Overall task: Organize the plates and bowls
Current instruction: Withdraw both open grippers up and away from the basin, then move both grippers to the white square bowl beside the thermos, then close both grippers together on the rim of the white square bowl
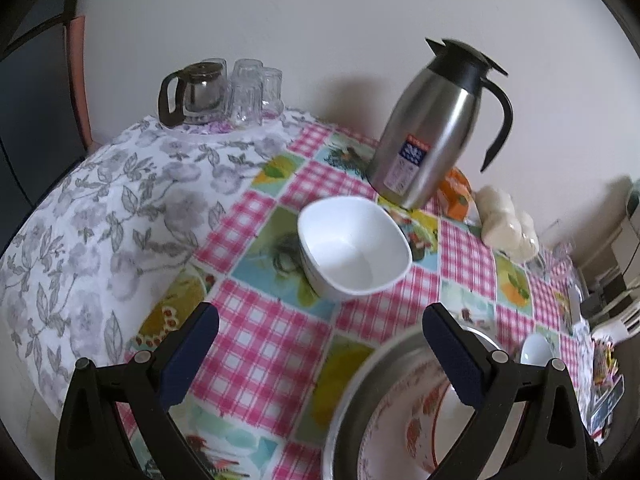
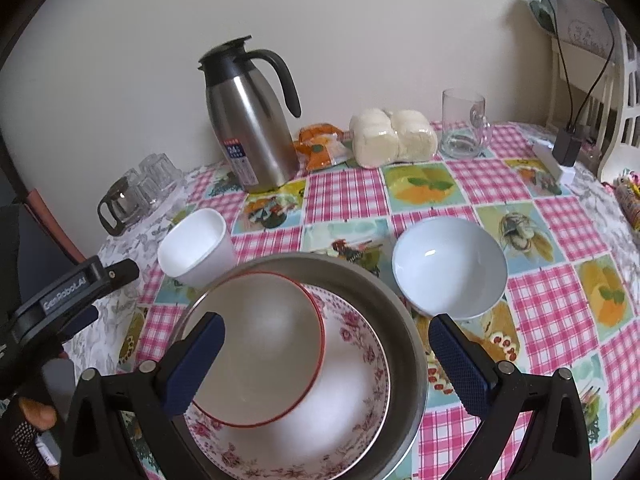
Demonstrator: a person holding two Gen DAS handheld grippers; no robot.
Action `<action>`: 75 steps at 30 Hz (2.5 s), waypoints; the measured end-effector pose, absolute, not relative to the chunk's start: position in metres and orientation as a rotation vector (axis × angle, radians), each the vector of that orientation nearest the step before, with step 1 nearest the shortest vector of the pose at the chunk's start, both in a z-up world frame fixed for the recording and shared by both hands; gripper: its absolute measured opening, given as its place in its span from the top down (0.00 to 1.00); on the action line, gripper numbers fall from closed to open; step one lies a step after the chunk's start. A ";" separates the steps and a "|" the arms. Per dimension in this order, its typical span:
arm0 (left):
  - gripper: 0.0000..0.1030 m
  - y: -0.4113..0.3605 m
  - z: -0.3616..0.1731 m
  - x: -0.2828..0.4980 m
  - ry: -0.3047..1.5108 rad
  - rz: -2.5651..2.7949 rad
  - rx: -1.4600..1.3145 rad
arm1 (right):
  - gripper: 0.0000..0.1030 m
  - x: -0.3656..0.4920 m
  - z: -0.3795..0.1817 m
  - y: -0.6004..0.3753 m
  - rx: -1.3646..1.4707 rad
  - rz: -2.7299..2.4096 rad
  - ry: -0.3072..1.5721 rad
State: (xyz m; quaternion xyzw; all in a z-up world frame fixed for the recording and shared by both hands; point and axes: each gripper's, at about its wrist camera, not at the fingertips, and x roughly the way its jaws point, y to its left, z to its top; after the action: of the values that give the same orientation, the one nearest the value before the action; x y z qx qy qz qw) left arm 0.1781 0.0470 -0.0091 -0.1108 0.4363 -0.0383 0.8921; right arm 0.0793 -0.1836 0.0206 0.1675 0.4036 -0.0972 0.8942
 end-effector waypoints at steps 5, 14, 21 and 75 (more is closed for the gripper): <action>0.01 0.058 -0.006 0.185 0.860 -0.068 -0.248 | 0.00 0.084 0.029 -0.174 0.308 -0.185 0.828; 0.01 0.073 -0.005 0.198 0.838 -0.103 -0.295 | 0.00 0.108 0.041 -0.144 0.217 -0.125 0.858; 0.01 0.085 -0.006 0.205 0.833 -0.134 -0.328 | 0.00 0.133 0.058 -0.121 0.147 -0.107 0.872; 0.52 0.077 -0.099 0.278 1.052 -0.221 -0.492 | 0.79 0.309 -0.044 -0.088 0.158 -0.144 1.267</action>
State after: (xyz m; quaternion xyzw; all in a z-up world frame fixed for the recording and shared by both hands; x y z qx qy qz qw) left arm 0.2776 0.0771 -0.0992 -0.2321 0.4961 -0.1043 0.8302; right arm 0.3089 -0.0878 -0.0436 0.0739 0.5907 -0.0670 0.8007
